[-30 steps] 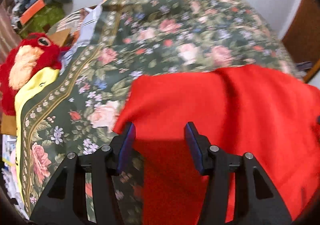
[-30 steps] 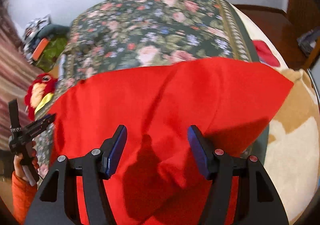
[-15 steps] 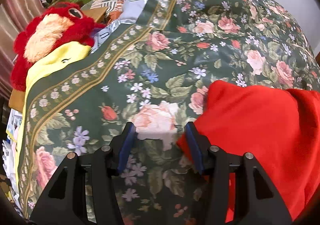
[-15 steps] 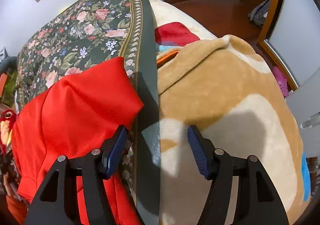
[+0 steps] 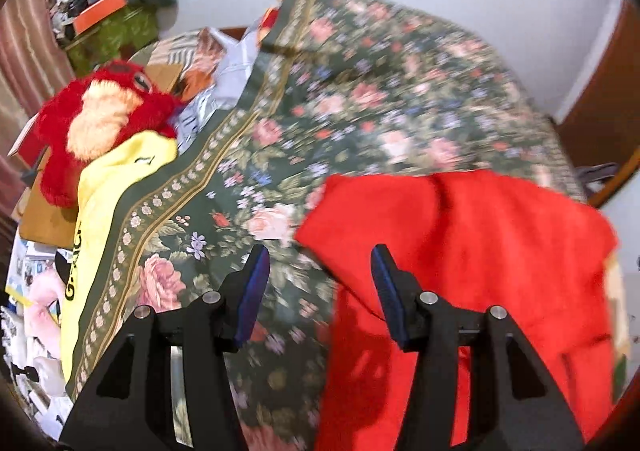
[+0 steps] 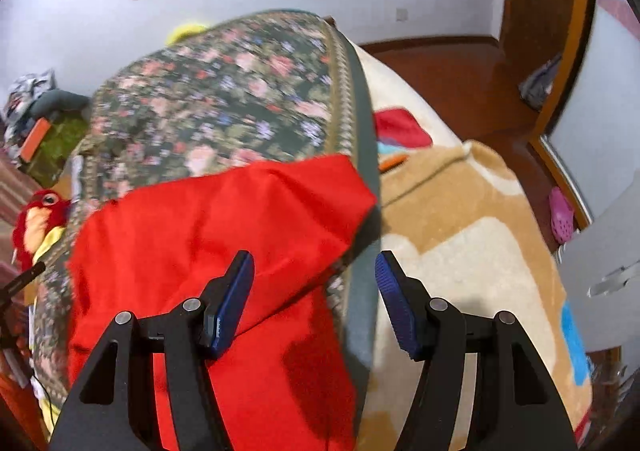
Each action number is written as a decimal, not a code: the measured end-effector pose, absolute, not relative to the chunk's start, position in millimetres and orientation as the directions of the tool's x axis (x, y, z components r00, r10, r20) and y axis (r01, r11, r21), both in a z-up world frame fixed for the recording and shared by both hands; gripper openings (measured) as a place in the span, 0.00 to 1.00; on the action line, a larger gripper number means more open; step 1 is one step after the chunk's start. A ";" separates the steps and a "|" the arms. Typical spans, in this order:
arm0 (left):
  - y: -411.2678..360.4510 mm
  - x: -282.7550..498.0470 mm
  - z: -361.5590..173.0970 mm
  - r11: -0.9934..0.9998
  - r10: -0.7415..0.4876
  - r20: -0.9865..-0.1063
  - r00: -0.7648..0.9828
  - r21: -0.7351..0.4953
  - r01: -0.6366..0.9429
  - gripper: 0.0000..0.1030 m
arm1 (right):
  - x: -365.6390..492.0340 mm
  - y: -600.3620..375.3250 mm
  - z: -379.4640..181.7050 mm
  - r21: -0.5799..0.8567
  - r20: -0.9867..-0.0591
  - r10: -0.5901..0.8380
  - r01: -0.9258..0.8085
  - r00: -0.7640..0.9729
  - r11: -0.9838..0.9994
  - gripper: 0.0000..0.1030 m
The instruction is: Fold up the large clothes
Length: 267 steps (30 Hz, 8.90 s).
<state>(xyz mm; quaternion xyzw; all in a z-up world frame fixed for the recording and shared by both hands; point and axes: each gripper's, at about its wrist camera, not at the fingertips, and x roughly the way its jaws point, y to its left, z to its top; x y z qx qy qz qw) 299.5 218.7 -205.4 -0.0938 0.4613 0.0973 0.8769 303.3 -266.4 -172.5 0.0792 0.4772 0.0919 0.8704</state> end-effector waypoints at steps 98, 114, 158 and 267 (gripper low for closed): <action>191.5 289.7 -178.4 0.920 -0.172 -0.719 0.674 -0.362 -0.152 0.02 | 317.3 -266.1 -164.2 0.405 -0.677 0.408 -0.153 0.612 0.901 0.03; 157.7 250.9 -187.8 0.974 -0.102 -0.745 0.659 -0.210 -0.087 0.02 | 249.7 -282.7 -220.8 0.448 -0.828 0.434 -0.048 0.355 0.893 0.48; 202.9 163.2 -297.8 0.930 -0.225 -0.907 0.357 -0.309 -0.200 0.47 | 191.4 -262.2 -245.7 0.486 -0.824 0.483 -0.067 0.296 0.871 0.22; 238.8 361.0 -207.2 0.932 -0.117 -0.791 0.600 -0.296 -0.208 0.39 | 386.7 -282.3 -202.7 0.563 -0.755 0.516 -0.002 0.405 0.826 0.15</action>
